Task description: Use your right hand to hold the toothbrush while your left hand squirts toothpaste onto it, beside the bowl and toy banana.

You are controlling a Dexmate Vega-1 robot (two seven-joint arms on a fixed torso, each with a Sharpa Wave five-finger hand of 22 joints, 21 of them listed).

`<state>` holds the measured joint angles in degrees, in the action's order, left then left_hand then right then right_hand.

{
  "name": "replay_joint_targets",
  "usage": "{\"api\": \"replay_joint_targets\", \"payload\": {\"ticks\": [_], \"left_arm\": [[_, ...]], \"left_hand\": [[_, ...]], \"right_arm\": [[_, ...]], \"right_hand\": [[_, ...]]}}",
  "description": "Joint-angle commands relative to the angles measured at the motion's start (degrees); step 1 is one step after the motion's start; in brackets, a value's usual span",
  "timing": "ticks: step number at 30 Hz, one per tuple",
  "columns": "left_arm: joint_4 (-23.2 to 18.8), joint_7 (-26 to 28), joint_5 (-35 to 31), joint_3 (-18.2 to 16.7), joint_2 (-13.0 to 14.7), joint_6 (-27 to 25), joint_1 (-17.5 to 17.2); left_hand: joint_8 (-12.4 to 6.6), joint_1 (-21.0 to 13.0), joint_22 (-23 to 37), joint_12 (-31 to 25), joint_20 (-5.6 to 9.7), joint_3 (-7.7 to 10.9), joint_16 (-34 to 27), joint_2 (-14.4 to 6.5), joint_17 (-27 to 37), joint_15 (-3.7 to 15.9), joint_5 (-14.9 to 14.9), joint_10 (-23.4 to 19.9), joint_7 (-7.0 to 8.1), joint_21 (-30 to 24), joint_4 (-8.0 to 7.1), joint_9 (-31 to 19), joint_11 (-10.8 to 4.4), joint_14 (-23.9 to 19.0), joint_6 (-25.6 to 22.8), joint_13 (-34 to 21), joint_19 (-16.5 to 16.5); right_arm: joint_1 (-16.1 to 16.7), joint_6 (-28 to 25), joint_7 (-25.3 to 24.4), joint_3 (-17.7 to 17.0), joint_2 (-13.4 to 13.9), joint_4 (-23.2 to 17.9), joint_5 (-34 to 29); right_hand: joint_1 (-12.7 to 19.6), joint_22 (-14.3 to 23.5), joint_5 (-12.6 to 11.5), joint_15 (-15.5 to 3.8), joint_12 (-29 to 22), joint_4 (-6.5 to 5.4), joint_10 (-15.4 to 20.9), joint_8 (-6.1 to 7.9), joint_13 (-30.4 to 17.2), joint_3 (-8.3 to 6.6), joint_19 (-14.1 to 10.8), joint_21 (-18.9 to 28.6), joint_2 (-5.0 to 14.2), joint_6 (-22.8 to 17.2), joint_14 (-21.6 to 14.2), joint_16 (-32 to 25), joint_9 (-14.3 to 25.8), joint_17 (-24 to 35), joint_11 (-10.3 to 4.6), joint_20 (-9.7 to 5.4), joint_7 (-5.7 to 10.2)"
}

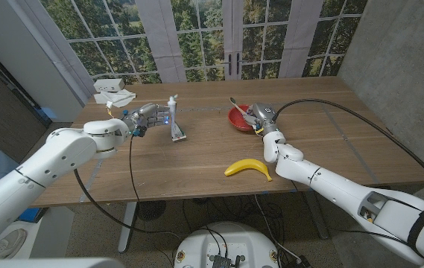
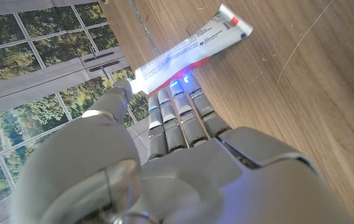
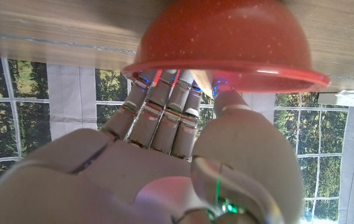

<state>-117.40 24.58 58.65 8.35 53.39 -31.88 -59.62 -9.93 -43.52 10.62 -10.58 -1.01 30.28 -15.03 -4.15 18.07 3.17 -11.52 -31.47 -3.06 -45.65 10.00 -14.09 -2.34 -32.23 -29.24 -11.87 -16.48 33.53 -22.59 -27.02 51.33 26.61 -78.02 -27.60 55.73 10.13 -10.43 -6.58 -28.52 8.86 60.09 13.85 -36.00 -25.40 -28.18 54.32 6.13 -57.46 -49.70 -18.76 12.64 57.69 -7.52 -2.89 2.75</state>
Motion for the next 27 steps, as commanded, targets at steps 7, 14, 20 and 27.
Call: {"api": "replay_joint_targets", "payload": {"ticks": [7, 14, 20, 27], "left_arm": [[-0.02, -0.13, 0.89, 0.08, 0.94, -1.19, -0.03], [0.42, -2.15, -0.47, 0.75, 1.49, 0.11, 0.26], [0.9, -4.43, -2.65, 1.5, 1.94, 2.27, 0.52], [3.03, -8.1, -8.14, 2.36, 0.97, 10.48, -0.76]], "left_hand": [[-0.07, -0.19, 0.0, 0.18, -0.68, -0.75, 1.75, 0.93, -0.61, 1.78, -0.37, 3.07, -0.03, 1.07, 0.28, 0.29, 0.7, 4.28, 2.79, -0.28, 2.35], [0.03, -0.04, -0.28, 0.62, -1.26, -2.53, 4.46, 1.68, -3.13, -1.29, -0.45, 13.21, 1.31, 3.91, -0.07, 1.79, 1.36, 13.67, 10.33, 0.11, 7.09], [0.15, 0.27, -0.37, 0.45, -1.6, -3.62, 4.7, 1.88, -4.82, -2.72, -0.51, 18.3, 2.05, 6.06, -0.21, 2.56, 2.37, 18.17, 15.45, 0.41, 10.27], [0.02, 1.16, -0.51, 0.37, -0.89, -4.95, 5.0, 2.21, -6.94, -3.27, -0.53, 24.85, 3.7, 8.86, -0.34, 3.24, 1.5, 24.91, 21.24, 0.78, 13.04]], "right_arm": [[-0.97, -2.06, 4.21, 0.79, 0.94, -1.26, -0.21], [-0.87, -1.17, 4.3, 0.66, 1.16, -1.15, 0.15], [-0.69, 0.67, 4.03, 0.12, 1.54, -1.04, 0.88], [0.76, 5.55, 1.31, -1.76, 2.28, -1.14, 2.75]], "right_hand": [[-4.52, 0.11, -0.91, -4.13, 6.37, -0.89, -8.33, -2.26, 2.36, 2.43, 1.62, 0.25, -1.64, 7.03, 4.5, 2.18, -0.05, -2.87, 1.04, -1.14, 0.37], [-6.49, 0.06, -0.85, -3.68, 9.75, -1.04, -12.15, -2.85, 3.68, 3.92, 2.11, -0.04, -2.35, 10.71, 7.51, 2.84, -0.21, -3.77, 2.47, -0.5, 0.4], [-10.96, -0.01, -0.2, -1.75, 15.52, -1.69, -20.95, -3.72, 5.16, 6.86, 4.16, -1.43, -4.29, 20.66, 14.22, 5.05, -0.42, -5.91, 3.76, 0.79, 0.28], [-15.98, -0.18, 0.18, 0.38, 18.36, -2.38, -32.13, -3.55, 6.58, 9.84, 7.58, -4.5, -5.56, 30.97, 22.29, 7.0, -0.67, -8.5, 5.58, 2.35, -1.58]]}}
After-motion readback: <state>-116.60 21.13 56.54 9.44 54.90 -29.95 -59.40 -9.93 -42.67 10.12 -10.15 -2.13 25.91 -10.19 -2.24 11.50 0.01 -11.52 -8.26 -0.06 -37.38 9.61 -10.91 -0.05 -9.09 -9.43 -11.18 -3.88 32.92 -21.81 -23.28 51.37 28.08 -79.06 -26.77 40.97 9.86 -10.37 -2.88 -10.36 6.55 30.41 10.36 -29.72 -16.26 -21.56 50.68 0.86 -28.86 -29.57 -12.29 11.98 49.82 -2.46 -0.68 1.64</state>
